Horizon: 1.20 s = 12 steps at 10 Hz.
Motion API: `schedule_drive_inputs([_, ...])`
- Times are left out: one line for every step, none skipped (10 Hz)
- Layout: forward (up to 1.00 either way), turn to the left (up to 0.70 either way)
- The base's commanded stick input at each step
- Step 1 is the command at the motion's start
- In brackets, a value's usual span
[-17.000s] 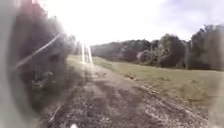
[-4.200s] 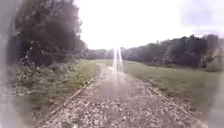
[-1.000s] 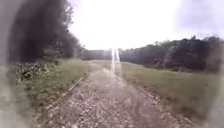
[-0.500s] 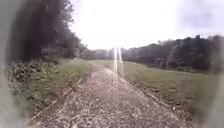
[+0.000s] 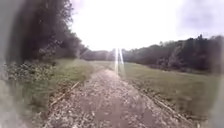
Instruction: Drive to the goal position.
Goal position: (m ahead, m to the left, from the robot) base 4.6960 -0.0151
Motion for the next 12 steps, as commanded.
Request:
schedule_drive_inputs([0.85, 0.0])
schedule_drive_inputs([0.85, 0.0])
schedule_drive_inputs([0.85, 0.0])
schedule_drive_inputs([0.85, 0.0])
schedule_drive_inputs([0.85, 0.0])
schedule_drive_inputs([0.85, 0.0])
schedule_drive_inputs([0.85, 0.0])
schedule_drive_inputs([0.85, 0.0])
schedule_drive_inputs([0.85, 0.0])
schedule_drive_inputs([0.85, 0.0])
schedule_drive_inputs([0.85, 0.0])
schedule_drive_inputs([0.85, 0.0])
